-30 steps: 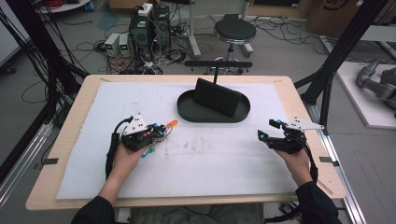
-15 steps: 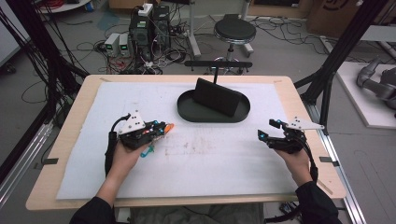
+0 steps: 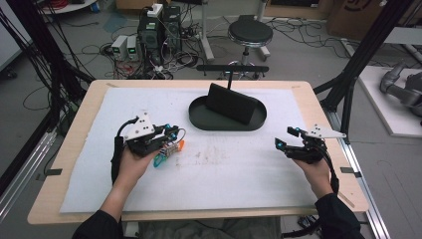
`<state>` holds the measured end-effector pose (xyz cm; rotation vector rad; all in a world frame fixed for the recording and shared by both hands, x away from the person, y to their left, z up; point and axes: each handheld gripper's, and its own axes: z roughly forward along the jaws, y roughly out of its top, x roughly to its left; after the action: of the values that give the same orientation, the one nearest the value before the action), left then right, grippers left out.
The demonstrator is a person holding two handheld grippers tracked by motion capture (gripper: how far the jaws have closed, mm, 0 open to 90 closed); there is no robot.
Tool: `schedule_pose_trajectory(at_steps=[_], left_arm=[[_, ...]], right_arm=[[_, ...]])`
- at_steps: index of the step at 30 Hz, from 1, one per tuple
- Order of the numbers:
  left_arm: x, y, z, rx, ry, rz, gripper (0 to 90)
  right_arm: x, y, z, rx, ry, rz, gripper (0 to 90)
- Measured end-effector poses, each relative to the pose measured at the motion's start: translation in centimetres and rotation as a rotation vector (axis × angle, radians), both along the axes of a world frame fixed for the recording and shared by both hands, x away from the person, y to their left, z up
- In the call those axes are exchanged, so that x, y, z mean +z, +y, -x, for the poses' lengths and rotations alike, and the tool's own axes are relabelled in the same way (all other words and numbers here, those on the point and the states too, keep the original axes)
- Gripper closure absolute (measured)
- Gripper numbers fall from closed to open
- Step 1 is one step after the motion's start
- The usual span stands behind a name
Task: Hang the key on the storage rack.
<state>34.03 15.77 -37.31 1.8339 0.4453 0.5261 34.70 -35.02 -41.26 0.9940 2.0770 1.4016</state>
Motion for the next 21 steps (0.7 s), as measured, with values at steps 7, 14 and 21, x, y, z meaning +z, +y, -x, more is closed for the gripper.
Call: schedule_pose_trajectory(at_steps=[7, 14, 21], left_arm=[[1.1, -0.7, 0.0, -0.02, -0.017, -0.005, 83.7], [2.7, -1.9, -0.3, -0.042, -0.039, -0.003, 83.7], [4.3, -2.8, -0.7, -0.054, -0.062, 0.002, 83.7]], right_arm=[[0.0, 0.0, -0.1, -0.002, -0.005, -0.005, 26.3], [0.1, 0.0, -0.2, 0.0, -0.004, -0.008, 26.5], [0.1, -0.1, -0.1, 0.003, -0.003, -0.011, 26.5]])
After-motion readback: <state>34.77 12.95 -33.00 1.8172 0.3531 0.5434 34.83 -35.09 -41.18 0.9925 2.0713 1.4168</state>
